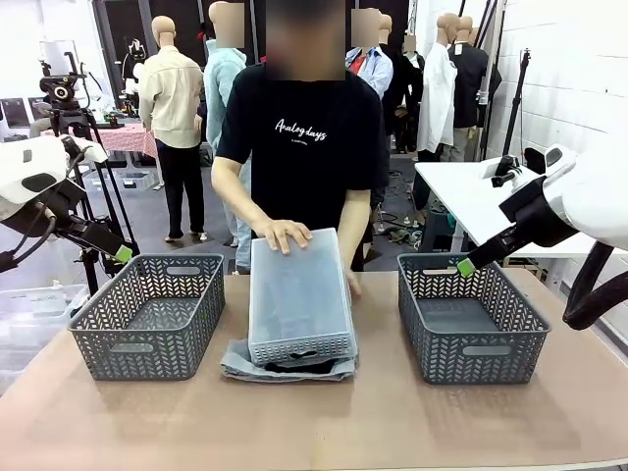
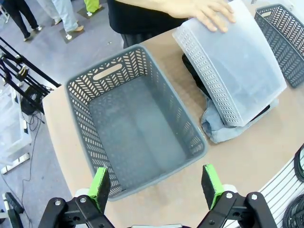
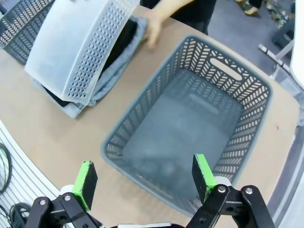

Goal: Sort the tops and bottoms.
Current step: Lift clothes from the center of the table with your left hand.

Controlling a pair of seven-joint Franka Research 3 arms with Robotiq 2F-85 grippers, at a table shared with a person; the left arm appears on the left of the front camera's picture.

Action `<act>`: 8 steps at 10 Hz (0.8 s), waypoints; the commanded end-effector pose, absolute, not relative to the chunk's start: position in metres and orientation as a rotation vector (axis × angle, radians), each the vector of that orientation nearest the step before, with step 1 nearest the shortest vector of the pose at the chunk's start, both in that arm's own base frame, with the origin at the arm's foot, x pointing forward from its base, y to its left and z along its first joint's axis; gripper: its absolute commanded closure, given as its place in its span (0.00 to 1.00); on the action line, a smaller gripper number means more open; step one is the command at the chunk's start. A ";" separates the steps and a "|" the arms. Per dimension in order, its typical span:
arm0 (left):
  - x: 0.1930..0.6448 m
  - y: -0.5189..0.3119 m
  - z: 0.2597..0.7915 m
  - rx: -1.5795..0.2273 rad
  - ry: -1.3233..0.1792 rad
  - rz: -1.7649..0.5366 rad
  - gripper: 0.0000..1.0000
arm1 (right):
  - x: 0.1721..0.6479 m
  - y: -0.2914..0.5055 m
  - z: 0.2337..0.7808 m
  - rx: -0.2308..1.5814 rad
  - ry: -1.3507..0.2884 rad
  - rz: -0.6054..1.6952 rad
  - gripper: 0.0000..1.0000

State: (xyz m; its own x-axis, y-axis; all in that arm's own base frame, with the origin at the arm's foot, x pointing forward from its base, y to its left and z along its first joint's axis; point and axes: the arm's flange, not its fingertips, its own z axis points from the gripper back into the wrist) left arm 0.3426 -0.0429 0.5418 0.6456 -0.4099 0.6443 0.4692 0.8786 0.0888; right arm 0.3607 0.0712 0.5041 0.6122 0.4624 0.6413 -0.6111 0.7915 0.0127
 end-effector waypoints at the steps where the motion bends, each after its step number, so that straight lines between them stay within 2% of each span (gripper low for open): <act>1: 0.344 -0.042 0.542 -0.091 -0.717 -0.500 0.00 | 0.363 0.072 0.503 0.258 -0.677 0.627 0.00; 8: 0.344 -0.042 0.542 -0.091 -0.717 -0.500 0.00 | 0.363 0.072 0.503 0.258 -0.677 0.627 0.00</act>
State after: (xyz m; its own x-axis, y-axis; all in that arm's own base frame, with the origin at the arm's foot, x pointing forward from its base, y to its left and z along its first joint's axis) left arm 0.3426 -0.0428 0.5418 0.6457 -0.4098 0.6443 0.4689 0.8788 0.0889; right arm 0.3606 0.0714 0.5041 0.6147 0.4573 0.6427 -0.6091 0.7929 0.0185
